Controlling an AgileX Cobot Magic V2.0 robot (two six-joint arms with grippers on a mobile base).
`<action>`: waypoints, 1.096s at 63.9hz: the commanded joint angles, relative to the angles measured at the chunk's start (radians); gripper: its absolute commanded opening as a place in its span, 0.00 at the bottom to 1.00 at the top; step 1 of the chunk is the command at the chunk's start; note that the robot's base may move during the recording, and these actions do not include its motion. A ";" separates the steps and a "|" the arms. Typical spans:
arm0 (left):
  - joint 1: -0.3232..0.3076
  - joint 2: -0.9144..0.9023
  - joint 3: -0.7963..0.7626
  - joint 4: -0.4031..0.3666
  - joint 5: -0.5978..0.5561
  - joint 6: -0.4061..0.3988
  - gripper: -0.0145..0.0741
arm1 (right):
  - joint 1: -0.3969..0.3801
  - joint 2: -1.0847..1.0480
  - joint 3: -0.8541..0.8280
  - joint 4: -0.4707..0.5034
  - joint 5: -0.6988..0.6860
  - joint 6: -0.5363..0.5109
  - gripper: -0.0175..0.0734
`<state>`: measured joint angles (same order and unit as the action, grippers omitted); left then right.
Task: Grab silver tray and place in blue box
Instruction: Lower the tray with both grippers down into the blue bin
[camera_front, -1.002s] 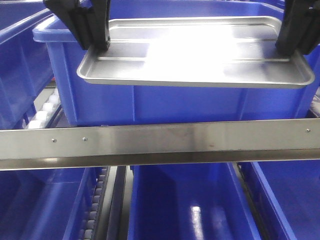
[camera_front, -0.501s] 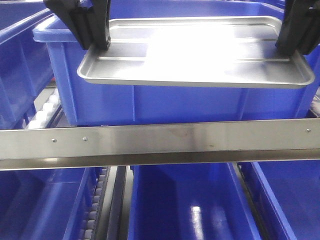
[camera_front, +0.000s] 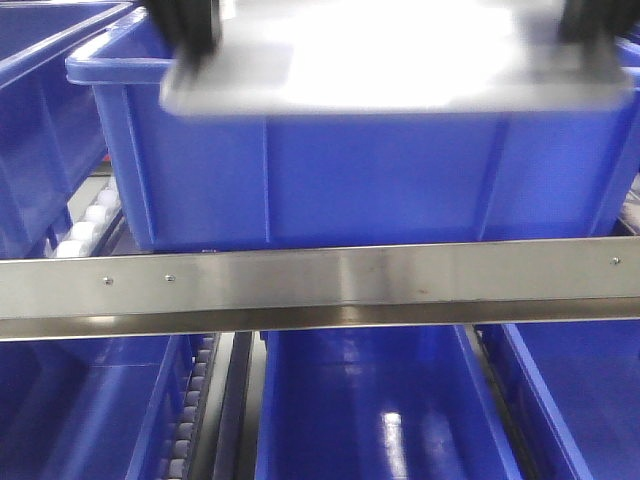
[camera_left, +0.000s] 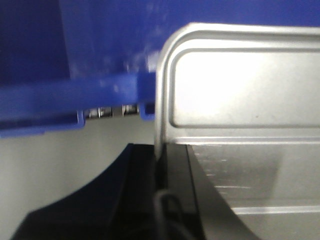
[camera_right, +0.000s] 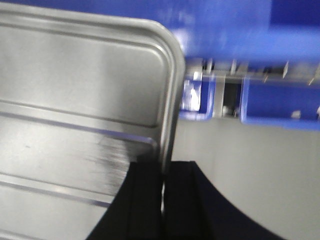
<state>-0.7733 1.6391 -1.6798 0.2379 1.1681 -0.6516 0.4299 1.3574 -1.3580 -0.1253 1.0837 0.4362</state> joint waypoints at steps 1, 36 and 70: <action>0.000 -0.053 -0.110 0.040 -0.028 0.065 0.05 | -0.006 -0.032 -0.126 -0.024 -0.030 -0.035 0.26; 0.111 0.083 -0.244 0.008 -0.382 0.096 0.05 | -0.037 0.172 -0.449 -0.201 -0.052 -0.036 0.26; 0.109 0.384 -0.440 0.005 -0.534 0.096 0.05 | -0.206 0.363 -0.466 -0.151 -0.154 -0.078 0.26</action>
<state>-0.6566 2.0479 -2.0709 0.2414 0.7689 -0.5644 0.2338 1.7419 -1.7847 -0.2752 1.0364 0.3716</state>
